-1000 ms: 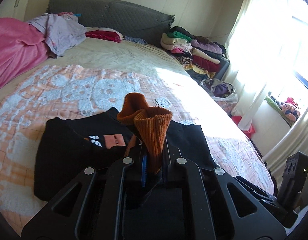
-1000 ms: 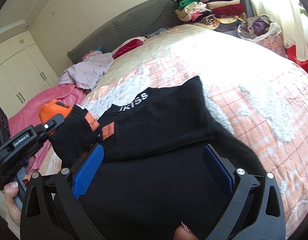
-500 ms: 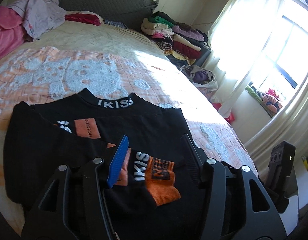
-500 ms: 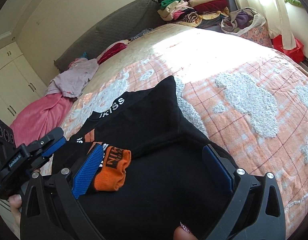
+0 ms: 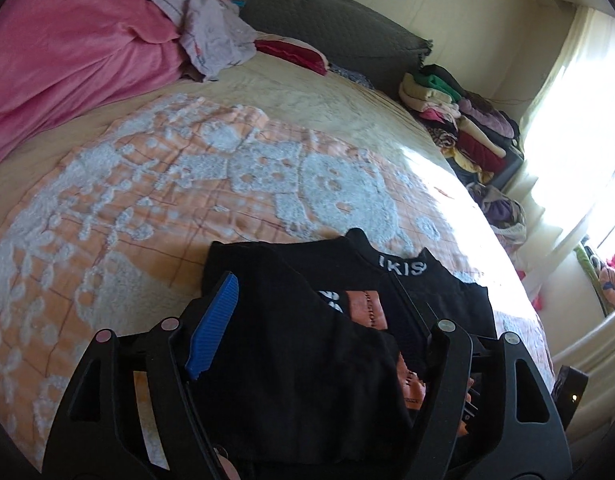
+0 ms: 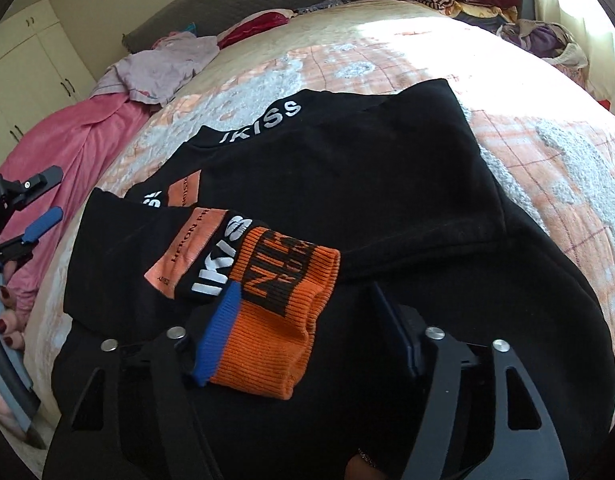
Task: Fold small clothes
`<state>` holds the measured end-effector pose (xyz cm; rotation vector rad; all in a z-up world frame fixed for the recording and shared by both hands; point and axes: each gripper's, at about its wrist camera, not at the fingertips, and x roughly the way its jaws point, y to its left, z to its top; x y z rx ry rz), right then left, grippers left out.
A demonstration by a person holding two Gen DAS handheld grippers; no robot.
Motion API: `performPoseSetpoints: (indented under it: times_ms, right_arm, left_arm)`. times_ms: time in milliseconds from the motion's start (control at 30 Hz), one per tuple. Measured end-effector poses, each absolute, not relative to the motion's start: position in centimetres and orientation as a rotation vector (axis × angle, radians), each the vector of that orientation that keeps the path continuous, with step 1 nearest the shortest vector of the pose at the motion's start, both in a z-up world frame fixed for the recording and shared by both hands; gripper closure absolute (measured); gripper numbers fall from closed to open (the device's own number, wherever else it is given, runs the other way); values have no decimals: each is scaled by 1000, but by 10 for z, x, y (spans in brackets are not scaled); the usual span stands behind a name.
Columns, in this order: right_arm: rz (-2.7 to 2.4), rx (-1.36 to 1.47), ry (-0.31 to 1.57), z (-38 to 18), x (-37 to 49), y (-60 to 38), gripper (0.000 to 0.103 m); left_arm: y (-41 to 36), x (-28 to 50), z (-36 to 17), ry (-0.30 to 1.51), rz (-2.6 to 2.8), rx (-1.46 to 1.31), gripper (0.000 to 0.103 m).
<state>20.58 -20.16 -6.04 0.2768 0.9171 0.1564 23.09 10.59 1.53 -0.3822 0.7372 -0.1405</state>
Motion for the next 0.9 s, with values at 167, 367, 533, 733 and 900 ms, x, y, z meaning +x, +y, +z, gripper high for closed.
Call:
performPoseSetpoints:
  times_ms: [167,367,533,733,900]
  right_arm:
    - [226,242,876,-49,202,-192,95]
    - [285,124,760,-13,203,-176,95]
    - [305,65,687,22,217,-174,95]
    - [227,7,623,47,232,-201,96]
    - [150,-17,668,28,252,-225,96]
  left_arm:
    - [129,228,19,714,-79,-436,34]
    - [154,224,16,709,-42,-506,34]
    - [170,220,15,690,5,-541,34]
    - [171,221,16,687,29,-518,34]
    - [156,225,16,697,36,-434,34]
